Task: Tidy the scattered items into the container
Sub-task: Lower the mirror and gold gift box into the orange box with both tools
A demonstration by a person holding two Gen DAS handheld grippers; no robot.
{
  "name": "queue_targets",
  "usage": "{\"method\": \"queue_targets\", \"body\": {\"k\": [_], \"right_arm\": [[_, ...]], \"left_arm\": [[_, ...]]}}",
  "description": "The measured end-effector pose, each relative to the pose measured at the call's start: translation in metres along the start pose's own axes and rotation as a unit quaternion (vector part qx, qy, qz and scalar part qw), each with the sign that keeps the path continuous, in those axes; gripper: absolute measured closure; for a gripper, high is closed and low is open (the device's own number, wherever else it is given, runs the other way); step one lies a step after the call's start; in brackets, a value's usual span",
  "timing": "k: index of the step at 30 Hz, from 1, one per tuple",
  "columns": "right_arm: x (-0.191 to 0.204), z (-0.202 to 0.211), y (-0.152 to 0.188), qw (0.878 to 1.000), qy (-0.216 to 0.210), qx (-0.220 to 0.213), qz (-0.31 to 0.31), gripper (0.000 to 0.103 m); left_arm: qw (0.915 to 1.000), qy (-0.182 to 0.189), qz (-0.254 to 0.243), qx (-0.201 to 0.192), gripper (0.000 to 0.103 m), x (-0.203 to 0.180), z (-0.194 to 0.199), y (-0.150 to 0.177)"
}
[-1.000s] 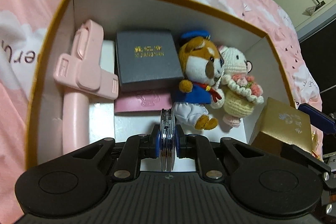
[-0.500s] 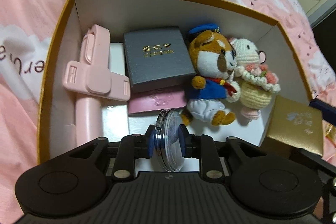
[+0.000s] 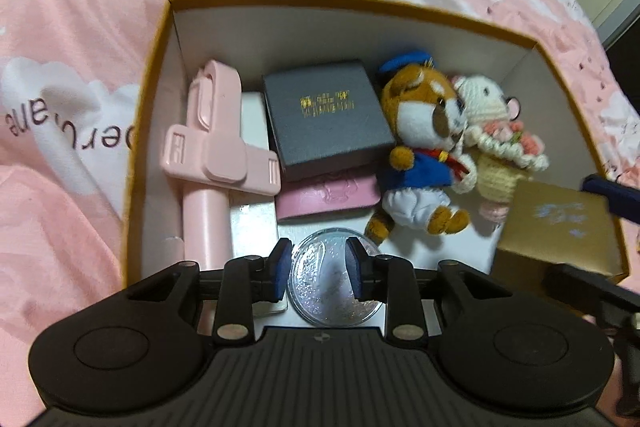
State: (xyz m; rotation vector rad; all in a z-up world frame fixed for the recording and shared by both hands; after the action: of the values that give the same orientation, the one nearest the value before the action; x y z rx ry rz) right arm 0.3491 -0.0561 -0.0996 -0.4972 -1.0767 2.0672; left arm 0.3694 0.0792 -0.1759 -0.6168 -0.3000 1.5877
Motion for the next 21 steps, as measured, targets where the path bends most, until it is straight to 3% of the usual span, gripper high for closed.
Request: {"method": "queue_targets", "body": {"k": [8,21], "right_arm": [[0.024,-0.022,-0.011,1.000,-0.024,0.006,-0.008,0.039],[0.056,-0.089,-0.005,0.998,-0.001,0.065,0.007,0.039]], "left_arm": [[0.9985,0.002,0.005,-0.054,0.068,0.012,0.037,-0.007],[0.9954,0.007,0.027,-0.091,0.068,0.038,0.056,-0.018]]}}
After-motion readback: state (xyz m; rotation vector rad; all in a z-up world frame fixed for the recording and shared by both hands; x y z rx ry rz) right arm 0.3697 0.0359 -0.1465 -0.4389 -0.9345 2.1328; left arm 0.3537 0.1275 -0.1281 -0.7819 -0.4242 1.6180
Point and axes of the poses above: each gripper's, at about its wrist camera, not at the fingertips, and z roughly against the way its jaws point, x to its left, y to its underside, the point moved 9 cm from there along -z, roughly the way its jaws point, and after that the axes turned 10 degrees about -x, right-handed, at the moved point
